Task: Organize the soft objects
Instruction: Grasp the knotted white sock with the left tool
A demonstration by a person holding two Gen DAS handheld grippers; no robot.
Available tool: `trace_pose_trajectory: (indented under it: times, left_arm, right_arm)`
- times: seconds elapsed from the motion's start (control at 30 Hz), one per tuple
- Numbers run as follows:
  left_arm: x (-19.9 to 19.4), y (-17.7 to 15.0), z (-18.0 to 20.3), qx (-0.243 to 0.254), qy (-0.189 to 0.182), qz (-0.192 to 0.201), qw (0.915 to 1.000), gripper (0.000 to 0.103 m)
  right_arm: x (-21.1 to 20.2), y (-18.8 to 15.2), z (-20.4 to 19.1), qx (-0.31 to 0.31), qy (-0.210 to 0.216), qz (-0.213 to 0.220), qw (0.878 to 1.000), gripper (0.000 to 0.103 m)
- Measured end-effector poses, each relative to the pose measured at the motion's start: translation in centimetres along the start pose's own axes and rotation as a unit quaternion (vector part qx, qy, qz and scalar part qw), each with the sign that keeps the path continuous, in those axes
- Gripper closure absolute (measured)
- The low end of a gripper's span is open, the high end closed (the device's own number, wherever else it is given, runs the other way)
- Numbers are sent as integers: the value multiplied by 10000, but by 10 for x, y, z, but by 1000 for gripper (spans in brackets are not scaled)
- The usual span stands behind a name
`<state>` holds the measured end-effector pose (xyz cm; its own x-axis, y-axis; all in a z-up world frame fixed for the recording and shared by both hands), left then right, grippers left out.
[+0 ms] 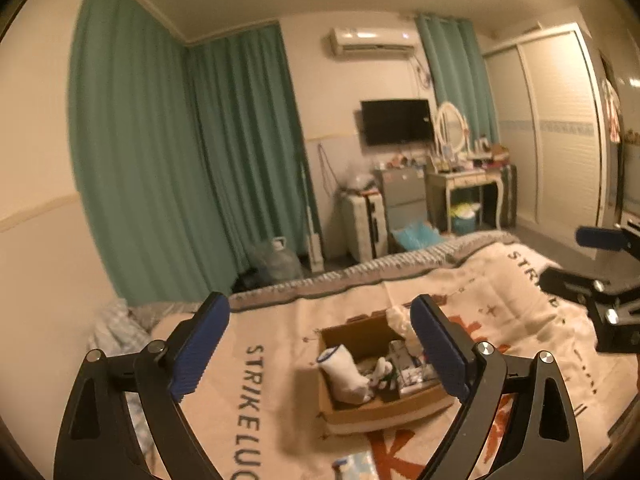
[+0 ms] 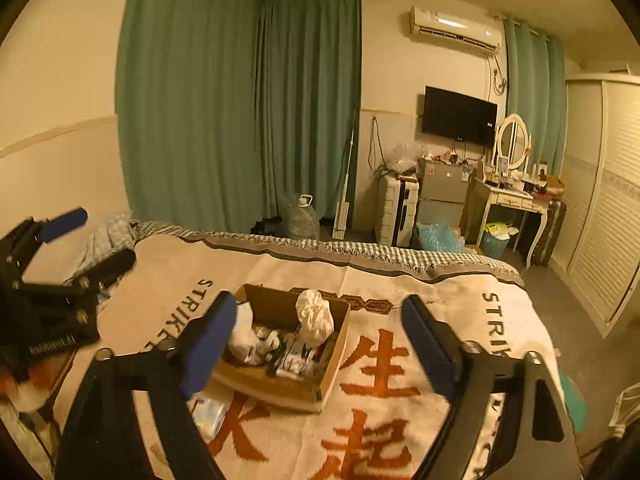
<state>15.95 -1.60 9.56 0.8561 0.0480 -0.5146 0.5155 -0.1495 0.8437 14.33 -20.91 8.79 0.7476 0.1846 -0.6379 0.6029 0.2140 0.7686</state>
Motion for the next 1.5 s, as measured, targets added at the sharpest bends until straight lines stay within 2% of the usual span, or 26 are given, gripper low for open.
trace_pose_trajectory:
  times: [0.13,0.23,0.43,0.57,0.73,0.77,0.8,0.9,1.07,1.1,1.17,1.27,1.37,1.5]
  left_arm:
    - [-11,-25,-9,-127,19,-166,9998,10]
    - [3,-55,-11,-170,202,-572,9980,10]
    - [57,-132,-6,-462,18,-1405,9890,10]
    - [94,-182,5,-489,-78,-1967,9792,11]
    - [134,-235,24,-270,-142,-2562,9661,11]
    - [140,-244,25,-266,-115,-2693,9626,13]
    - [146,-254,28,-264,-125,-2845,9582,22]
    - [160,-280,35,-203,-182,-3212,9466,26]
    - [172,-296,46,-33,-247,-3492,9367,26]
    - [175,-299,49,-24,-286,-3554,9343,37]
    - [181,-308,53,-105,-443,-3704,9278,53]
    - [178,-309,56,-170,-551,-3704,9271,74]
    - [170,-309,55,-168,-492,-3672,9287,75]
    - [154,-300,48,-392,-611,-3591,9305,75]
  right_arm:
    - [-22,-22,-9,-63,-5,-59,10000,6]
    - [-23,-42,-13,-53,77,-168,9998,6]
    - [18,-89,-21,15,204,-603,9980,6]
    - [60,-117,-25,22,238,-967,9950,6]
    - [112,-145,-32,7,359,-1410,9894,6]
    - [121,-151,-34,-6,380,-1503,9879,6]
    - [130,-155,-35,-18,399,-1585,9866,6]
    - [154,-164,-38,-35,455,-1752,9835,6]
    - [188,-178,-42,41,589,-2006,9779,6]
    - [193,-182,-43,58,624,-2066,9764,6]
    - [198,-187,-44,62,670,-2146,9744,6]
    - [204,-193,-45,50,684,-2216,9727,6]
    - [203,-195,-46,57,708,-2217,9725,6]
    - [194,-191,-48,27,662,-2132,9748,6]
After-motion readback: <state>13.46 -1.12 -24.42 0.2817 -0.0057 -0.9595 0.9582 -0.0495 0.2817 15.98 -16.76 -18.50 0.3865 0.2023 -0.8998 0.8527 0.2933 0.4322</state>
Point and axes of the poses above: each gripper's, at about its wrist camera, not at the fingertips, and x roughly the way its jaws point, z to its right, y to its top, the point moved 9 cm from there along x, roughly the way its jaws point, and after that the axes turned 14 degrees about -z, right-handed, at the moved point
